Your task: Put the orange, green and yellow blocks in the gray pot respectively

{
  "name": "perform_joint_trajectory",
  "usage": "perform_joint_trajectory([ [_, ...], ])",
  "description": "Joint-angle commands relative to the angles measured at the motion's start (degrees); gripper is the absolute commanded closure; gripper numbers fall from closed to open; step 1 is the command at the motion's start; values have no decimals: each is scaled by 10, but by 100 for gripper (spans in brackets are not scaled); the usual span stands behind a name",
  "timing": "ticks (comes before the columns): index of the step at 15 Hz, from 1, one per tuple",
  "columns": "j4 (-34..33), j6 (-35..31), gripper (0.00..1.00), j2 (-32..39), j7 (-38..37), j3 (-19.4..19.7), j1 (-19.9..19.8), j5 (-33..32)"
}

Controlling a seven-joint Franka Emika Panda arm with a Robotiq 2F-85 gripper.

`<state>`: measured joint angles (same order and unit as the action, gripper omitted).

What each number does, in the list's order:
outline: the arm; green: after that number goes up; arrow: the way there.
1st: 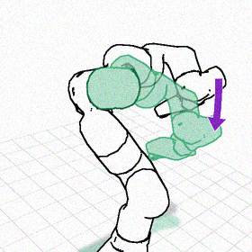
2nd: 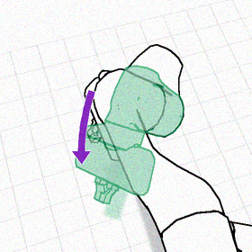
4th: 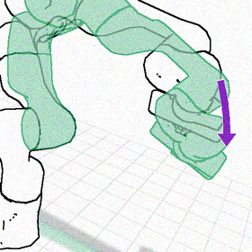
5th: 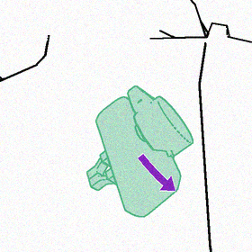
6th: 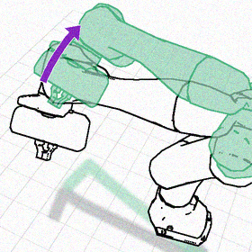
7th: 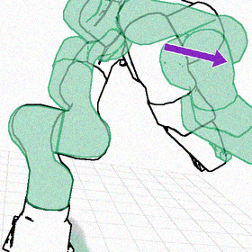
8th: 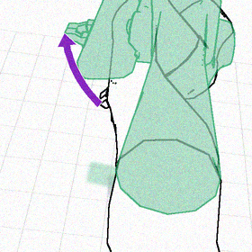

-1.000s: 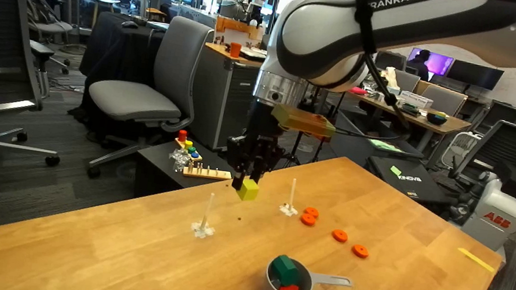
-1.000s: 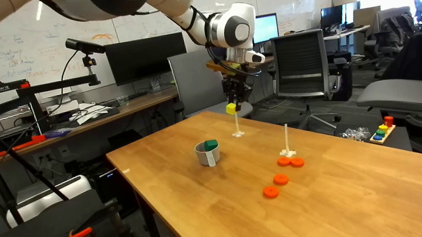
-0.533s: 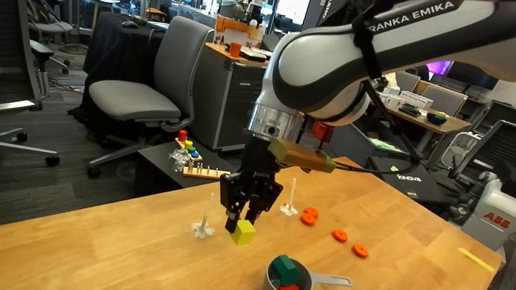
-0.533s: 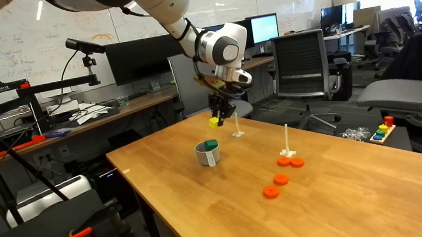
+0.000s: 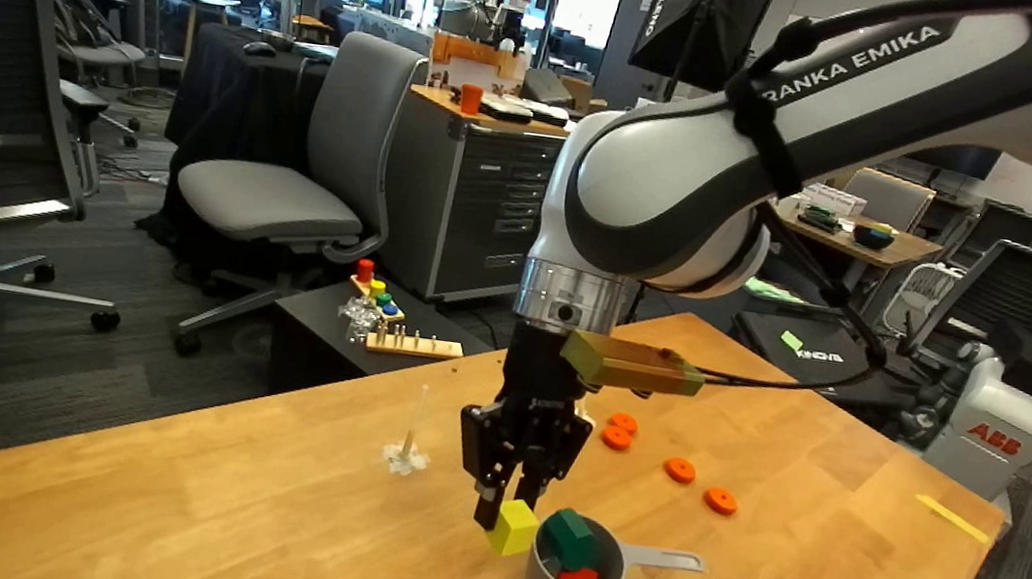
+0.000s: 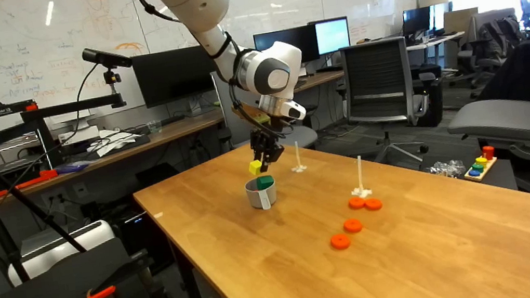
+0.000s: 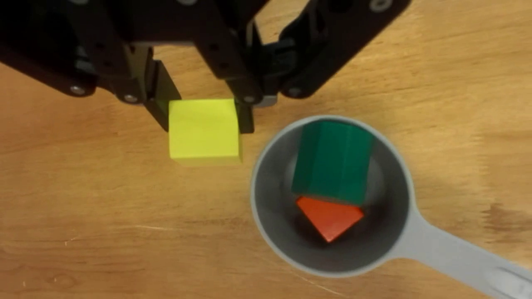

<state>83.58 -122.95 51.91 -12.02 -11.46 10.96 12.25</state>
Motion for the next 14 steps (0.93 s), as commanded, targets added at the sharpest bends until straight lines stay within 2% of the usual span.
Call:
perform_joint_trajectory([
  [1,67,-18,86,-52,8,-1,-3,21],
  [13,160,-39,85,-112,2,16,-18,26],
  [14,162,-36,36,-114,2,17,-20,27],
])
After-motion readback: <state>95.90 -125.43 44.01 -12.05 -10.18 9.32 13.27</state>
